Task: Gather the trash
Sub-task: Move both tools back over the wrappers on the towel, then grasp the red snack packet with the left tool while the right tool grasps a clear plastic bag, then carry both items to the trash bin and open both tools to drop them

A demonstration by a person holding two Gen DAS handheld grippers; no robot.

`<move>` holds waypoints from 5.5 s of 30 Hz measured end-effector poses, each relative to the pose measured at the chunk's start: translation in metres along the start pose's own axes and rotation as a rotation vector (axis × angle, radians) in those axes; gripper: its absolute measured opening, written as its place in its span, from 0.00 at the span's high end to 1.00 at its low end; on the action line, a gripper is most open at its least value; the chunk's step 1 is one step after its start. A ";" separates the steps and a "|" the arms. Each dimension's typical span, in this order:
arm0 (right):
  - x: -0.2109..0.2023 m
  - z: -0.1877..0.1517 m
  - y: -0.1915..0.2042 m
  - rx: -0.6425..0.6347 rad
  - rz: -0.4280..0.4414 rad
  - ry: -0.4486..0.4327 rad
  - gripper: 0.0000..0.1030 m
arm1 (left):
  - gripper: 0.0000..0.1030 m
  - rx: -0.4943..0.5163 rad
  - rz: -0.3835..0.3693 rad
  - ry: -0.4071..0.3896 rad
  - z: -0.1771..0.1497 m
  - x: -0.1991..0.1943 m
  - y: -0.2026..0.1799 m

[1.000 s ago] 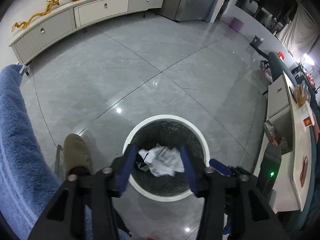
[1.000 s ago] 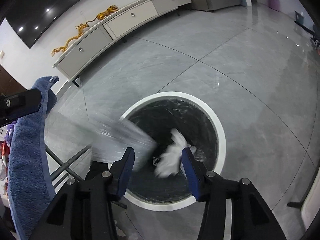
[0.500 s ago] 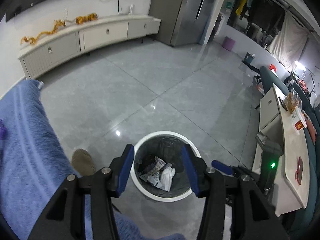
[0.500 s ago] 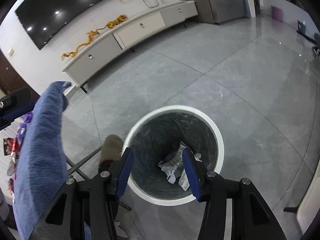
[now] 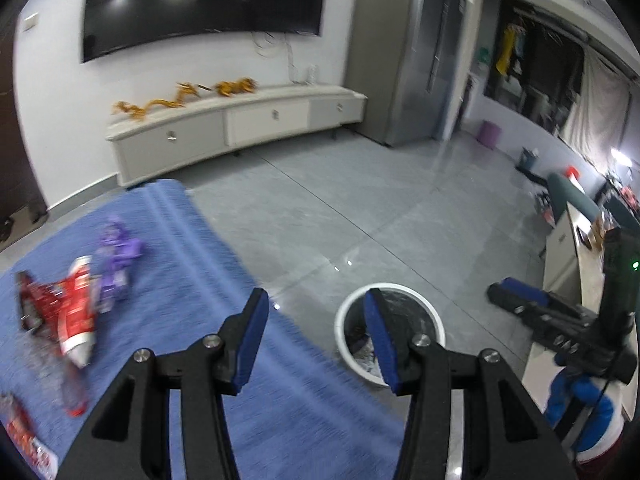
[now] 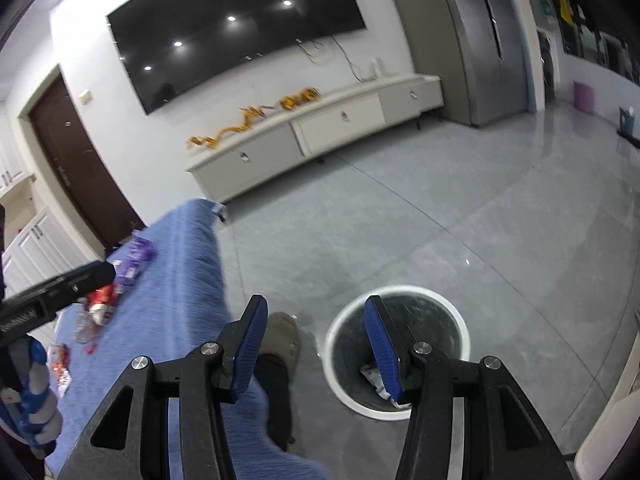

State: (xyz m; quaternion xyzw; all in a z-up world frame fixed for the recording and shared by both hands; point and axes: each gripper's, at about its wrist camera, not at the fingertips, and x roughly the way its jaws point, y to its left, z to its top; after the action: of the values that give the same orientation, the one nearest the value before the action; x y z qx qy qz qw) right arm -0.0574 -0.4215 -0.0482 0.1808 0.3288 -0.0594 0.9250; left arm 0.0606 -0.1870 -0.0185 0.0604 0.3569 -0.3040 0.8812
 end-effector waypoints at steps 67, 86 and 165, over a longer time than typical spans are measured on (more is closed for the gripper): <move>0.225 -0.085 0.393 -0.604 0.484 0.448 0.88 | 0.94 -0.741 0.176 0.060 -0.216 -0.123 0.387; 0.117 -0.062 0.301 -0.518 0.525 0.290 0.92 | 0.94 -0.681 0.224 -0.084 -0.193 -0.202 0.329; 0.094 -0.037 -0.046 0.048 -0.079 0.168 0.44 | 0.91 0.076 0.076 0.080 0.001 0.089 -0.032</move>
State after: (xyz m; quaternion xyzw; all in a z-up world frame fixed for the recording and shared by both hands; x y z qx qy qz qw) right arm -0.0169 -0.4496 -0.1473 0.1940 0.4105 -0.0882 0.8866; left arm 0.0923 -0.2566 -0.0734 0.1193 0.3774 -0.2811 0.8743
